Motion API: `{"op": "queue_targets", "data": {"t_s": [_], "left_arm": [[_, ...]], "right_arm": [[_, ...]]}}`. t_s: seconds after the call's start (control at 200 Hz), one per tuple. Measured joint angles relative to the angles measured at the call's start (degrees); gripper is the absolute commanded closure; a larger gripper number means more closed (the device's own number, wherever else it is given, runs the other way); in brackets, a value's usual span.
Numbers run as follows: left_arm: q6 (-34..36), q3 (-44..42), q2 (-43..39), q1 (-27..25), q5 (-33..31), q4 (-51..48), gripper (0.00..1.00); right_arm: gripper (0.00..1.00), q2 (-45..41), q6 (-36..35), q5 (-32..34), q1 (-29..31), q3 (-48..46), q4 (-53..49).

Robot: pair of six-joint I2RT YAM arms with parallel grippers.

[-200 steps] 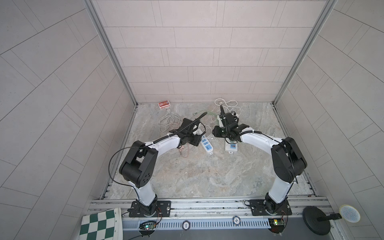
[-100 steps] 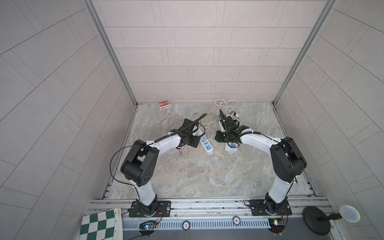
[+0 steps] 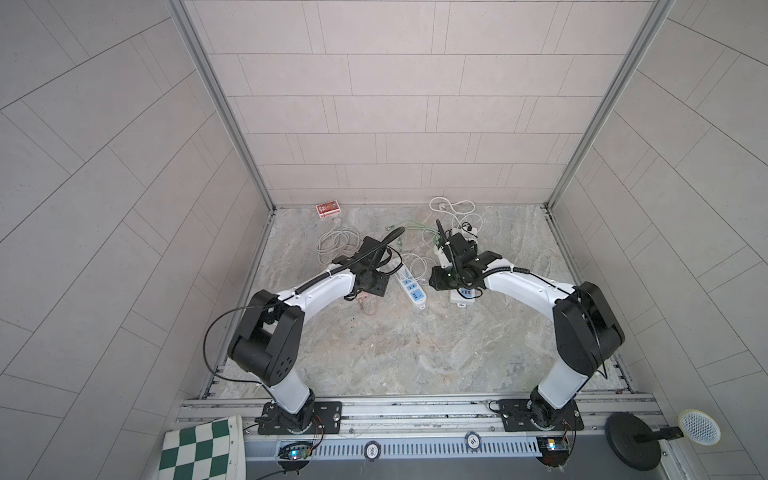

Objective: Insert the plug

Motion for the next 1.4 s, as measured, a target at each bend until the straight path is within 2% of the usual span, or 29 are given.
{"op": "queue_targets", "data": {"t_s": [0.225,0.43,0.676,1.401], "left_arm": [[-5.22,-4.37,-4.13,6.1,-4.33,-0.31,0.29],[-7.96,-8.87,-4.15,10.51,-3.34,0.48,0.29],[-9.49,-11.41,-4.35,11.19,-0.59,3.21,0.29],[-10.54,-13.33,-4.46,12.13,2.54,6.64,0.32]], "right_arm": [[0.67,-4.04,-0.39,0.57,1.4,0.22,3.52],[0.67,4.79,-0.28,-2.78,1.46,8.04,5.42],[0.68,13.18,0.9,-5.46,2.69,14.01,6.54],[0.73,17.99,3.17,-7.67,3.1,18.47,8.33]]}}
